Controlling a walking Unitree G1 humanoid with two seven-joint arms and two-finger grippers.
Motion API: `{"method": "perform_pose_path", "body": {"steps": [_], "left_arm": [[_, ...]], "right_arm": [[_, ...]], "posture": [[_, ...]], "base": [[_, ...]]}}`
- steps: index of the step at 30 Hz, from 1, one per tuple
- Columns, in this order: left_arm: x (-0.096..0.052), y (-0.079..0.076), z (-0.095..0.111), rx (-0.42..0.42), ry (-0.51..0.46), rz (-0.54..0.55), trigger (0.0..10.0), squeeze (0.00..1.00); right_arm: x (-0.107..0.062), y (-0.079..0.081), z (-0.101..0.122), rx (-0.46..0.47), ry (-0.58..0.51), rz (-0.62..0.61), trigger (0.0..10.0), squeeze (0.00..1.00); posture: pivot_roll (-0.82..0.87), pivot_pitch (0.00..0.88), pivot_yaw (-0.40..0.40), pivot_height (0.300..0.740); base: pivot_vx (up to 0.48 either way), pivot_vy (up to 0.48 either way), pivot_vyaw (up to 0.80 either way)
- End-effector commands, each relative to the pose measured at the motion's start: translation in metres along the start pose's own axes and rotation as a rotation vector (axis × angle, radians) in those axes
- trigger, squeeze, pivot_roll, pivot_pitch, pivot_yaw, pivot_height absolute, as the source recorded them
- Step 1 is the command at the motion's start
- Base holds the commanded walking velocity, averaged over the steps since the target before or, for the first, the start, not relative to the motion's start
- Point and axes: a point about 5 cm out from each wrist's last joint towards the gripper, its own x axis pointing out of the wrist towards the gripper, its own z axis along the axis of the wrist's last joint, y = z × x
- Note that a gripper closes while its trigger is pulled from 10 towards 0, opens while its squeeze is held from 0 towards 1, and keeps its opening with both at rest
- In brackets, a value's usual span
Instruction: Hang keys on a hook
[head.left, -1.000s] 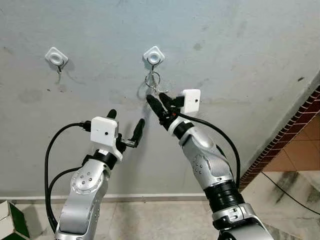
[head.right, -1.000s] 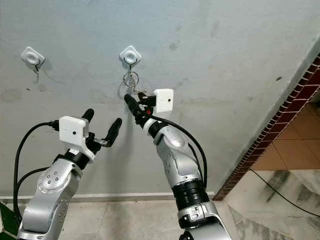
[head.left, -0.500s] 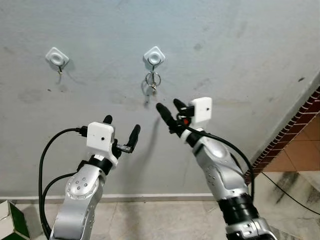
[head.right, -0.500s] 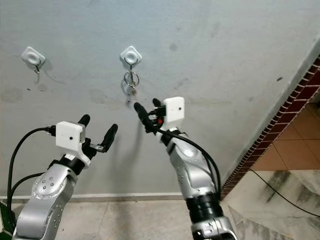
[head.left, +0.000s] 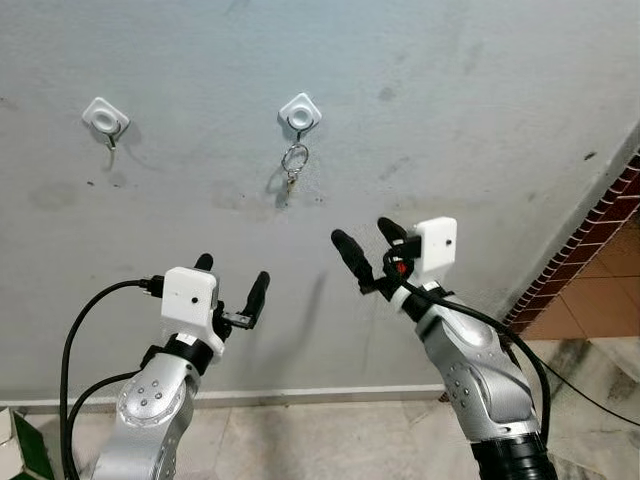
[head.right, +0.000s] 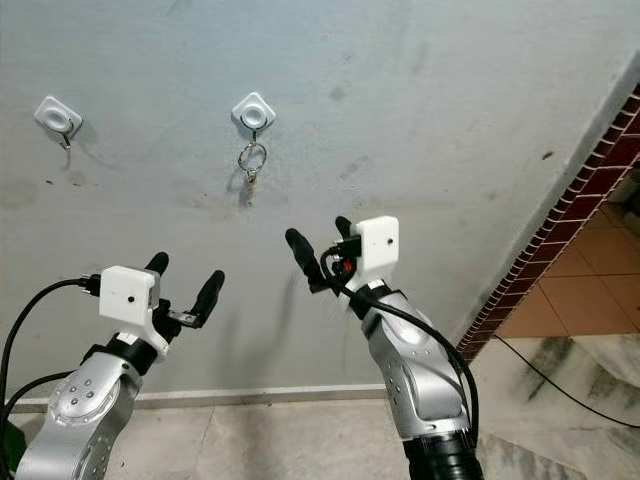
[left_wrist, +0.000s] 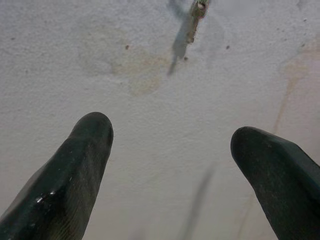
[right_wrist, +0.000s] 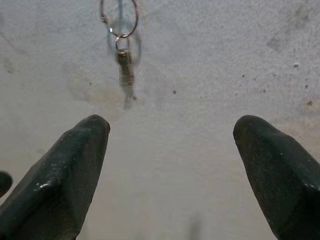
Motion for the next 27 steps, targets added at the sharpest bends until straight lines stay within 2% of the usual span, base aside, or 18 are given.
{"method": "perform_pose_path", "body": {"steps": [1, 12, 13, 14, 27], "left_arm": [[-0.0028, 0.0004, 0.0018, 0.015, 0.006, 0.007, 10.0, 0.00], [-0.0093, 0.0044, 0.0049, 0.003, 0.016, 0.068, 10.0, 0.00], [-0.0091, 0.0041, 0.0051, -0.002, 0.016, 0.070, 10.0, 0.00], [-0.0088, 0.0038, 0.0056, -0.010, 0.016, 0.072, 10.0, 0.00], [-0.0064, 0.0046, 0.0057, -0.034, 0.032, 0.080, 10.0, 0.00]], "right_arm": [[-0.0025, 0.0034, 0.0074, -0.008, -0.018, 0.001, 10.0, 1.00], [-0.0116, 0.0014, 0.0154, -0.025, -0.030, -0.059, 10.0, 1.00], [-0.0112, 0.0021, 0.0156, -0.025, -0.028, -0.060, 10.0, 0.12], [-0.0106, 0.0031, 0.0157, -0.023, -0.024, -0.061, 10.0, 0.00], [-0.0045, 0.0106, 0.0118, 0.005, 0.007, -0.038, 10.0, 0.00]], "posture": [[0.11, 0.000, -0.012, 0.740], [0.10, 0.000, -0.008, 0.740], [0.10, 0.000, -0.012, 0.740], [0.10, 0.000, -0.013, 0.740], [0.11, 0.000, -0.014, 0.740]], "base": [[0.000, 0.000, 0.00], [0.000, 0.000, 0.00], [0.000, 0.000, 0.00], [0.000, 0.000, 0.00], [0.000, 0.000, 0.00]]}}
